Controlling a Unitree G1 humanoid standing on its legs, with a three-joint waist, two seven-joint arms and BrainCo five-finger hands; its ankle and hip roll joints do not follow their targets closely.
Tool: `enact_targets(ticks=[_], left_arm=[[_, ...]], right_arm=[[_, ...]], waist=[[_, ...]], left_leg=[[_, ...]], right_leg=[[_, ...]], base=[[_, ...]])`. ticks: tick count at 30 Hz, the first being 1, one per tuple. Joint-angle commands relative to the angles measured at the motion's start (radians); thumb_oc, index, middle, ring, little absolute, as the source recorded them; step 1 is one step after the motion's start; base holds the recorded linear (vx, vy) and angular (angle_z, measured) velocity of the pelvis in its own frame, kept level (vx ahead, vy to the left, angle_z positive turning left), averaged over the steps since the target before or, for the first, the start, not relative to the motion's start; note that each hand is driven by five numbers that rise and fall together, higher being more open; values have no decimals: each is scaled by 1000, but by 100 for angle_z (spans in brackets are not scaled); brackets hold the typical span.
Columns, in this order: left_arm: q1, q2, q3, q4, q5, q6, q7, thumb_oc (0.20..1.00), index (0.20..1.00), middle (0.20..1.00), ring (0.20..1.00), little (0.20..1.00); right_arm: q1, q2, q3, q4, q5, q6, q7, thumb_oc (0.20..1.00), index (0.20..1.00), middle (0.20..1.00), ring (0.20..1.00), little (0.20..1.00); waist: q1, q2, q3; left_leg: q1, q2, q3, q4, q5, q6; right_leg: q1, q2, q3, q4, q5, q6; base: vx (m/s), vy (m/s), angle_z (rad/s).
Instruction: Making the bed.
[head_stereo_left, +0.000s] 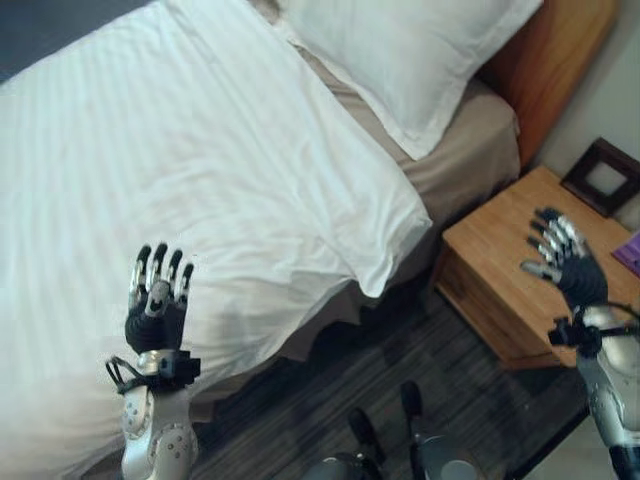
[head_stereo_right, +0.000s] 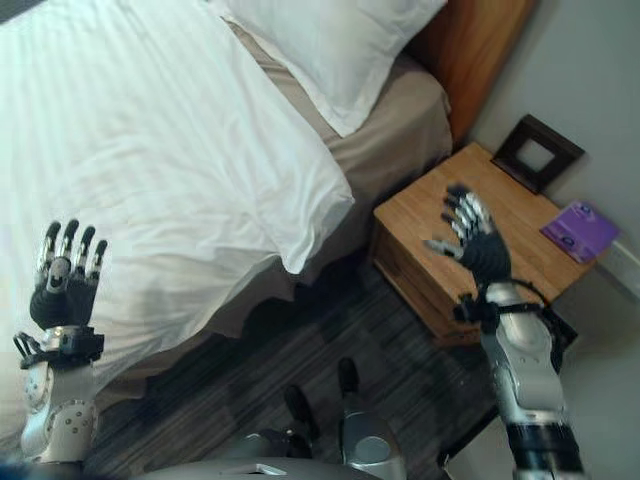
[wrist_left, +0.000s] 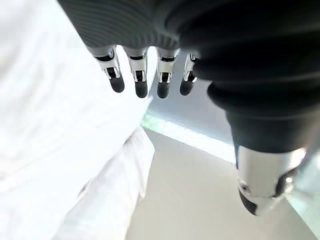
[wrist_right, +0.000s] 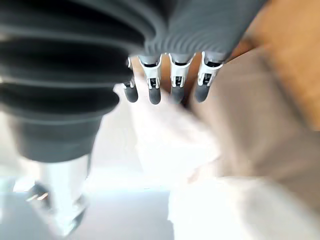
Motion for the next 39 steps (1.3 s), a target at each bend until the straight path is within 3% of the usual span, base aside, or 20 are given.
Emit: enact_targets(ticks=[1, 4, 8, 14, 17, 22, 23, 26, 32, 39], left_arm=[[-67, 41, -47, -17, -65, -31, 14, 1000, 1000, 1000, 1000, 1000], [-60, 34, -103, -28, -99, -9, 10, 1000, 1000, 1000, 1000, 1000], [-54, 68, -201, -50, -159, 24, -21, 1000, 1000, 1000, 1000, 1000], [-6, 119, -241, -98, -173, 39, -56, 1000, 1000, 1000, 1000, 1000], [-13, 117, -243, -81, -182, 31, -38, 1000, 1000, 1000, 1000, 1000], [-14, 117, -243, -80, -183, 31, -39, 1000, 1000, 1000, 1000, 1000], [-52, 146, -265, -94, -166, 15, -26, 1000, 1000, 1000, 1000, 1000], [-76, 147, -293, -106, -151, 11, -25, 1000, 1000, 1000, 1000, 1000], [-79, 124, -331, -91, -151, 18, -25, 1000, 1000, 1000, 1000, 1000], [-90, 117, -356, -90, -153, 17, -11, 1000, 1000, 1000, 1000, 1000]], right_arm=[[-197, 37, 153, 52, 143, -71, -1, 200, 200, 200, 200, 200], [-348, 62, 252, 112, 200, -63, -2, 200, 200, 200, 200, 200], [-649, 32, 362, 366, 203, -47, -47, 200, 200, 200, 200, 200], [-888, -15, 368, 736, 300, -43, -83, 200, 200, 200, 200, 200], [-941, 5, 333, 867, 404, -47, -83, 200, 200, 200, 200, 200], [-944, 4, 334, 871, 407, -48, -80, 200, 200, 200, 200, 200], [-1008, 17, 322, 1069, 485, -10, -66, 200, 200, 200, 200, 200], [-1063, 20, 342, 1164, 506, 17, -35, 200, 200, 200, 200, 200], [-1099, 99, 404, 1145, 494, 32, -11, 200, 200, 200, 200, 200], [-1130, 137, 396, 1201, 513, 30, -33, 200, 200, 200, 200, 200]], waist=[[63, -25, -23], [98, -27, -23], [149, -18, -15], [209, 16, 2], [233, 34, 7], [234, 34, 6], [264, 76, 23], [302, 100, 28], [302, 105, 31], [309, 123, 38]], left_leg=[[37, -25, -69, 12, -32, -7], [31, -27, -74, 12, -27, -6], [14, -29, -85, 12, -15, -8], [-19, -30, -102, 12, 3, -16], [-32, -31, -106, 12, 10, -18], [-34, -30, -106, 12, 10, -18], [-63, -36, -117, 12, 24, -22], [-113, -42, -131, 12, 38, -25], [-126, -36, -118, 12, 42, -27], [-147, -39, -117, 12, 46, -28]], right_leg=[[76, -29, -25, 12, -120, 56], [72, -30, -34, 12, -118, 55], [58, -30, -47, 12, -113, 51], [35, -31, -70, 12, -107, 49], [21, -32, -71, 12, -104, 51], [19, -32, -71, 12, -104, 51], [-10, -37, -77, 12, -100, 57], [-63, -36, -69, 12, -89, 61], [-81, -34, -58, 12, -86, 58], [-105, -35, -55, 12, -83, 56]], base=[[-32, -15, 20], [-41, -21, 19], [-52, -20, 23], [-36, -7, 11], [-13, -3, 12], [-6, -5, 0], [-37, -26, -1], [-17, -14, 0], [22, -14, -5], [6, 3, -3]])
